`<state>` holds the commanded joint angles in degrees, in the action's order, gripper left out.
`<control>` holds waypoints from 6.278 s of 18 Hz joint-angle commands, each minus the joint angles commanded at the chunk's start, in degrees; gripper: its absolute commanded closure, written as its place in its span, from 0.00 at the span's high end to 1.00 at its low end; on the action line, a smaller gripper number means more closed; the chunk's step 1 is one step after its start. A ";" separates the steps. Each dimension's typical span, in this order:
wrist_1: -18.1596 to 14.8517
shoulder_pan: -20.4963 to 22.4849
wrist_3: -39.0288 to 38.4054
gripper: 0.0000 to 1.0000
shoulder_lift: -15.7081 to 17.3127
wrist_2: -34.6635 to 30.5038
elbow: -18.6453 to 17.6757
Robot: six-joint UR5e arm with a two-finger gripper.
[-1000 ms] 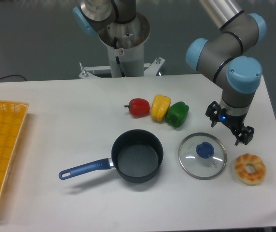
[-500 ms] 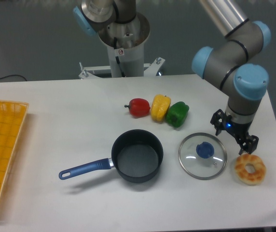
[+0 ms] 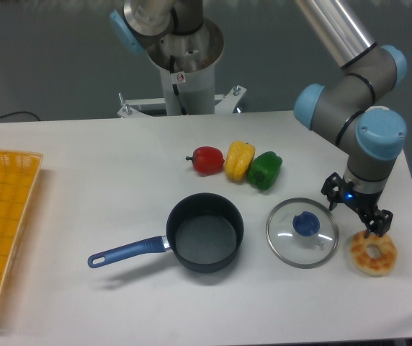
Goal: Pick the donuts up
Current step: 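Move the gripper over the ring donut beside the glass lid, then lower the open gripper into the donut's center hole, then close the gripper on the donut ring, then lift the donut up and carry it over the glass lid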
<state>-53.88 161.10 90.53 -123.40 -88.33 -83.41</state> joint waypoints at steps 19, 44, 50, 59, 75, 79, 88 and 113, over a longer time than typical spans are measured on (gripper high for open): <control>3.87 0.97 -12.30 1.00 -5.09 -0.09 5.53; -0.44 1.06 -9.15 0.77 -6.68 -0.26 2.90; -0.35 1.06 -9.23 0.62 -6.59 -0.09 3.16; -0.17 1.15 -9.32 0.63 -7.12 0.00 4.22; 0.35 1.06 -9.41 0.21 -7.82 -0.18 4.22; 0.35 1.06 -9.32 0.03 -7.65 -0.35 4.22; -0.17 1.23 -9.23 0.00 -5.89 -0.26 3.52; -13.53 -2.90 -11.42 0.00 12.92 -0.62 -6.94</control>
<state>-67.41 158.20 79.10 -110.48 -88.95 -90.35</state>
